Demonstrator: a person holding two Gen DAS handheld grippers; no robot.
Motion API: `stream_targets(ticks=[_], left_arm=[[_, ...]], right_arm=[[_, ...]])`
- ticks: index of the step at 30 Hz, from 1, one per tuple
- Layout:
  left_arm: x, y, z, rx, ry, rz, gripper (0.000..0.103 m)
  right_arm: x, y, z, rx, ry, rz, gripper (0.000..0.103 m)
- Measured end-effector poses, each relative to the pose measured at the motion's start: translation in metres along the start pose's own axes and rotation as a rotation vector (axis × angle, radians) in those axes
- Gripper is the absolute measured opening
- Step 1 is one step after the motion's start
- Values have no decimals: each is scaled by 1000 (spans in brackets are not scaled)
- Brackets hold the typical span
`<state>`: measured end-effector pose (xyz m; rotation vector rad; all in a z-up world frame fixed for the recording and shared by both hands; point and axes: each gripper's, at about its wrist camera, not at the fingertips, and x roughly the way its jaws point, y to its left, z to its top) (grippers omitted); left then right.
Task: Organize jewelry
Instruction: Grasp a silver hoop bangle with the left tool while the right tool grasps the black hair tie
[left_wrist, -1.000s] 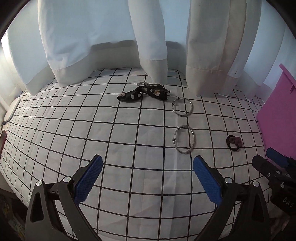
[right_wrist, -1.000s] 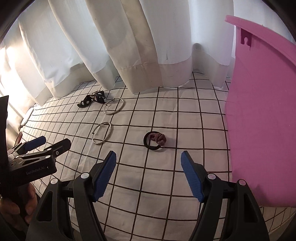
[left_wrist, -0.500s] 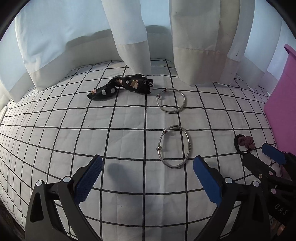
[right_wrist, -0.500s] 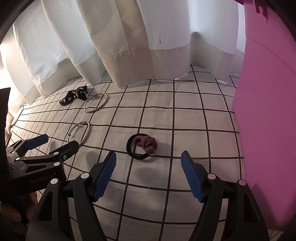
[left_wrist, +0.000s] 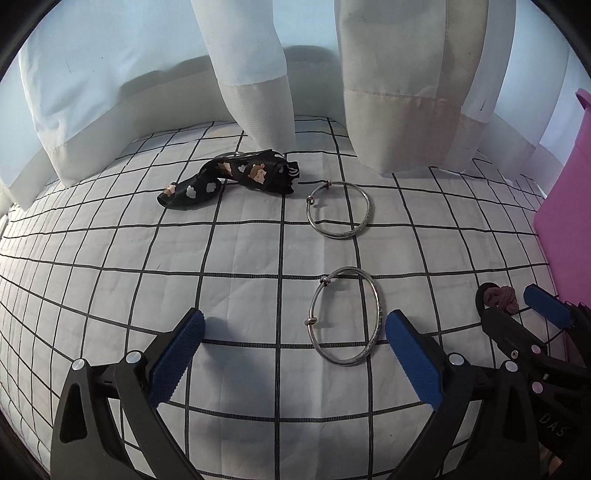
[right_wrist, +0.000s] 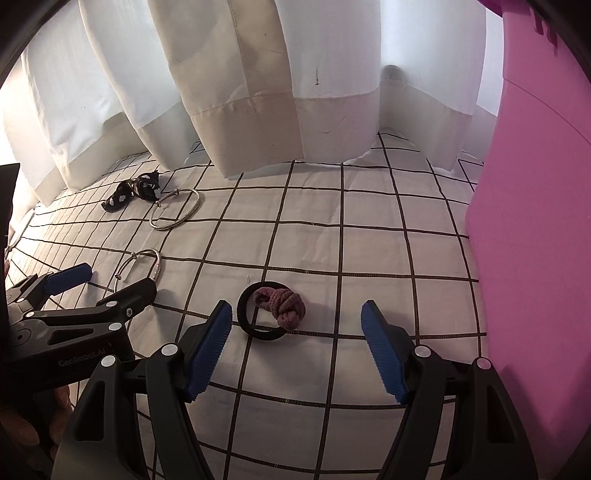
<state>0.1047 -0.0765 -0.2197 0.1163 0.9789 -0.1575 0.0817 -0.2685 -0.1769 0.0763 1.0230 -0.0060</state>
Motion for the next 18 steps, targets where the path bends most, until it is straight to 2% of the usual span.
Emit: stream_targets(ticks=[9, 18], left_arm=[[3, -2, 3, 11, -24, -1, 98], [2, -2, 2, 16, -30, -4, 97]], right_arm=[[6, 9, 0, -68, -15, -62, 70], [7, 7, 0, -71, -24, -58, 72]])
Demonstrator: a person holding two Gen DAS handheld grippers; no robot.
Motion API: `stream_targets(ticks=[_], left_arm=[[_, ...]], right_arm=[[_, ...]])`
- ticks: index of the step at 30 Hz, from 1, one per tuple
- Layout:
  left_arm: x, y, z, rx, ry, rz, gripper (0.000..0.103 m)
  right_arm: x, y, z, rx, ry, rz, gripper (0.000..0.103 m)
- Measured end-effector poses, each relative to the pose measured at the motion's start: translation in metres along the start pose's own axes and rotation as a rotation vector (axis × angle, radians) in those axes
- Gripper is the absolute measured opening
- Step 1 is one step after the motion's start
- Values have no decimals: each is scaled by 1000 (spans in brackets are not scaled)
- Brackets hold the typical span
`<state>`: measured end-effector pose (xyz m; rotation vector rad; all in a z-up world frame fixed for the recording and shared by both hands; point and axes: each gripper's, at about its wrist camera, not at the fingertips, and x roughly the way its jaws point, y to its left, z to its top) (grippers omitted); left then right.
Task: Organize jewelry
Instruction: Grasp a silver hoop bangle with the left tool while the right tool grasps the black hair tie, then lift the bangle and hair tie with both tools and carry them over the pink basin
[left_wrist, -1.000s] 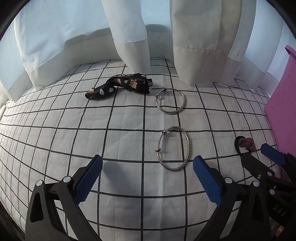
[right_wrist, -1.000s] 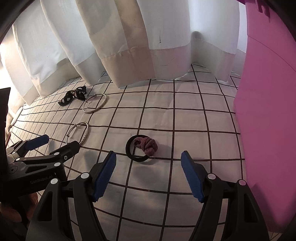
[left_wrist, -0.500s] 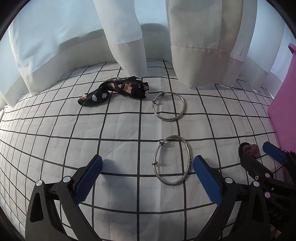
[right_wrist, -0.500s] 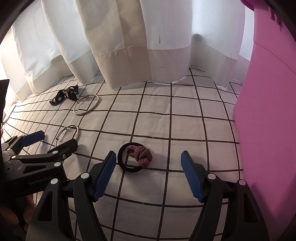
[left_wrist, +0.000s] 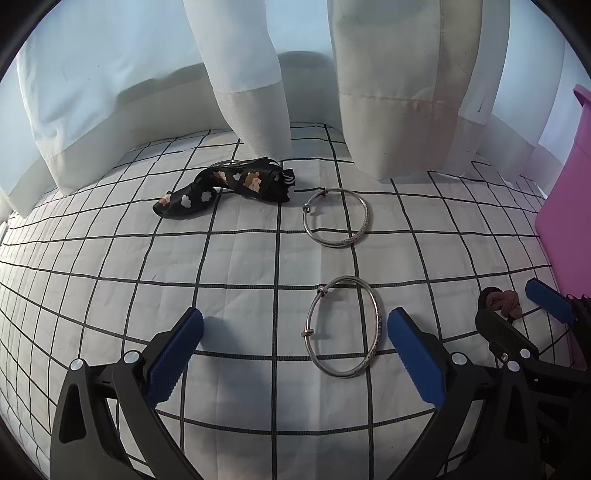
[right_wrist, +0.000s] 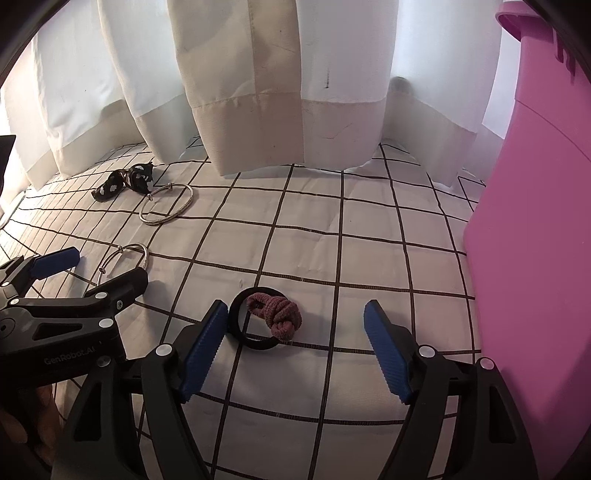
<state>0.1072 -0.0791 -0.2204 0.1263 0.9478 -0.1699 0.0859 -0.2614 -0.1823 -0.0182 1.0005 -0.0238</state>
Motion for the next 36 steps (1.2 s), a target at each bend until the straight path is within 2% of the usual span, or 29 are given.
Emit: stream_targets(ticks=[4, 6, 10, 12, 13, 14, 15, 19, 36], left_arm=[[-4, 0, -3, 12, -5, -9, 91], [-8, -2, -6, 24, -19, -15, 82], [-16, -9, -10, 48, -43, -31, 67], [-19, -12, -11, 61, -55, -40, 48], [-21, -14, -11, 71, -61, -46, 41], [-21, -15, -11, 80, -61, -41, 40], [-22, -15, -11, 76, -63, -46, 40], [-25, -10, -11, 55, -62, -67, 40], [-45, 15, -9, 1, -67, -96, 40]], right_arm=[[-1, 2, -1, -8, -2, 4, 71], [-1, 2, -1, -12, -6, 8, 69], [-2, 6, 0, -38, -13, 23, 60], [-3, 7, 0, -49, -16, 32, 54], [-3, 8, 0, -55, -18, 34, 47], [-4, 10, 0, -61, -22, 34, 34], [-5, 11, 0, -67, -24, 29, 27], [-6, 11, -1, -66, -29, 44, 19], [-26, 15, -3, -19, -58, 92, 18]])
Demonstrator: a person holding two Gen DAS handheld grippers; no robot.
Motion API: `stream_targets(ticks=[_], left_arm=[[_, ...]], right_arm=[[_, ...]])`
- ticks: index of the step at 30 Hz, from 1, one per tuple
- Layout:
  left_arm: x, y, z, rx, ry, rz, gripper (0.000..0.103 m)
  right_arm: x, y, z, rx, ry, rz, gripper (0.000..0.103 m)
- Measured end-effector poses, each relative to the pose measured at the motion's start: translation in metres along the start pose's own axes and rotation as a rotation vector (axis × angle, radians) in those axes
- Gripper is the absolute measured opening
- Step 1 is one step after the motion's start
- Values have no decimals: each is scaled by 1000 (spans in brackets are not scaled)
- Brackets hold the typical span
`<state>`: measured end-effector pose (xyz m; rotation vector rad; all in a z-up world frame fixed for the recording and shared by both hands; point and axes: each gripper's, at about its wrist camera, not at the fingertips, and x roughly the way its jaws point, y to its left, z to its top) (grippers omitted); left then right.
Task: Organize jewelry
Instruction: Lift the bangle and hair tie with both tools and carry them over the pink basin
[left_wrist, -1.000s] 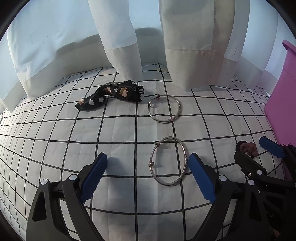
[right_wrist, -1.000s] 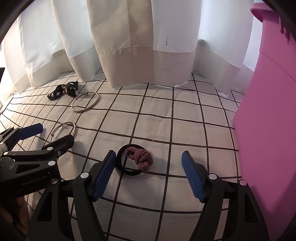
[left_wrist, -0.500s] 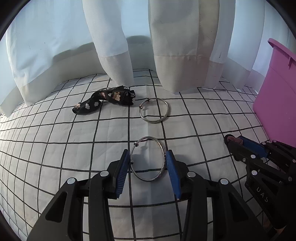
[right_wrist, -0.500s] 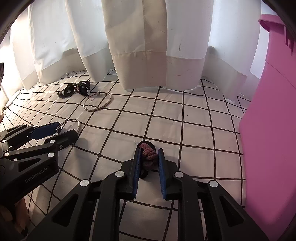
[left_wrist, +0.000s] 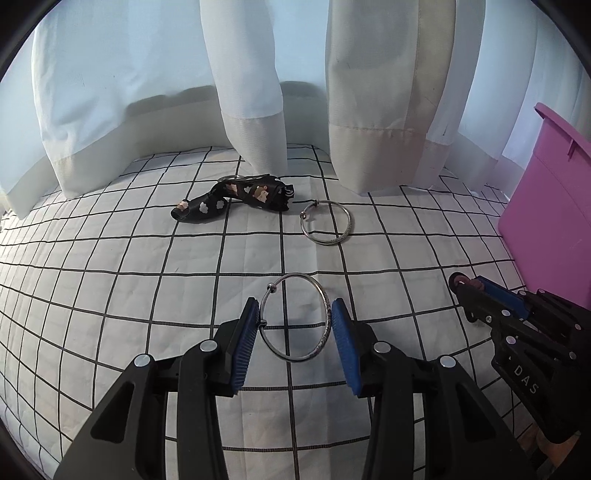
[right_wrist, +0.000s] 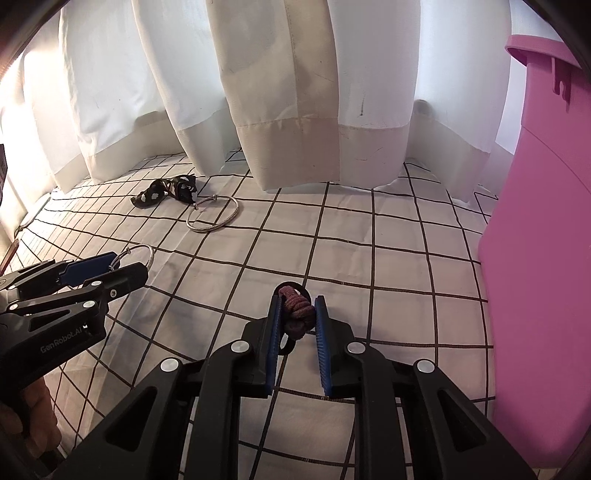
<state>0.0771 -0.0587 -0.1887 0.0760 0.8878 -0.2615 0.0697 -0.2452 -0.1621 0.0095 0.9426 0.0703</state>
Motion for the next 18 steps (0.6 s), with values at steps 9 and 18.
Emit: stream_targets(ticks=[9, 18], left_arm=[[-29, 21, 12, 3, -3, -5, 40], [-89, 44, 46, 46, -48, 0, 40]], right_arm=[[-31, 20, 7, 27, -9, 35, 18], [-91, 53, 41, 31, -66, 61, 18]])
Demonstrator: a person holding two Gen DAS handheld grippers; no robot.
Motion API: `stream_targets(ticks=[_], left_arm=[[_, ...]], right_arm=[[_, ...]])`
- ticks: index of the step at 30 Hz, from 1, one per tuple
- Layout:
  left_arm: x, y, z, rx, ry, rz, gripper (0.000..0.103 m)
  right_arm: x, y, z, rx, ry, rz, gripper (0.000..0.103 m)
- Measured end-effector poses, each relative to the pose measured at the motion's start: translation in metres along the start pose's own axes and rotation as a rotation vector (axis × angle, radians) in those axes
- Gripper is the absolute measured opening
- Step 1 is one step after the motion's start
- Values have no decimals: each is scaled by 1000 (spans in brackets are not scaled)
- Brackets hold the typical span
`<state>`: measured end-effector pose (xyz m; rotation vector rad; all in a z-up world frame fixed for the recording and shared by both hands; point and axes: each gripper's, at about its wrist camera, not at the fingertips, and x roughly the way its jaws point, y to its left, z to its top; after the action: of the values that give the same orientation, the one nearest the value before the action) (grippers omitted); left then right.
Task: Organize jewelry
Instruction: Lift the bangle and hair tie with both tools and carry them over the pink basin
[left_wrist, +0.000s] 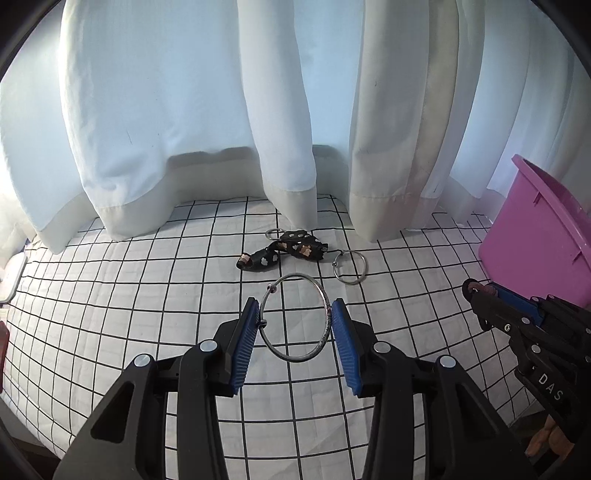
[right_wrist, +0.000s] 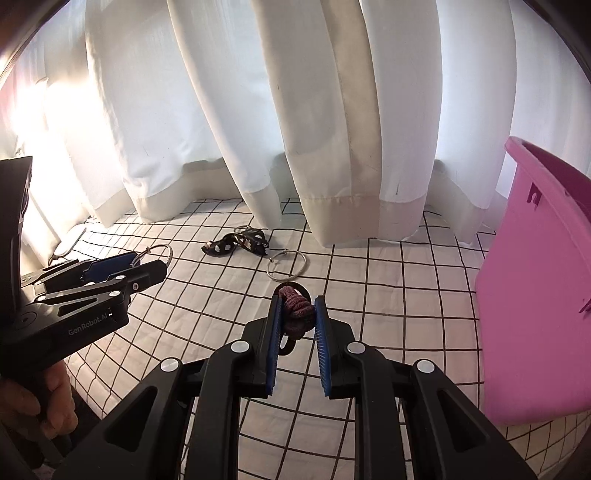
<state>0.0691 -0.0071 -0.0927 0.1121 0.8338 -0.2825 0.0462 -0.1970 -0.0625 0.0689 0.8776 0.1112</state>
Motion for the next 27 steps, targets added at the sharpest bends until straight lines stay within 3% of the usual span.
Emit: stream_targets(ticks=[7, 14, 21, 27], left_arm=[[-51, -1, 29, 33, -70, -37, 40], [-81, -39, 51, 87, -124, -110, 40], [-102, -119, 73, 128, -210, -205, 40], [-99, -206, 82, 130, -193, -264, 40]], right_arm=[[-53, 10, 35, 18, -89, -5, 18], [-109, -15, 54, 52, -185, -64, 18], [-159, -87, 58, 84, -236, -137, 18], [-199, -180, 52, 121, -239, -194, 18]])
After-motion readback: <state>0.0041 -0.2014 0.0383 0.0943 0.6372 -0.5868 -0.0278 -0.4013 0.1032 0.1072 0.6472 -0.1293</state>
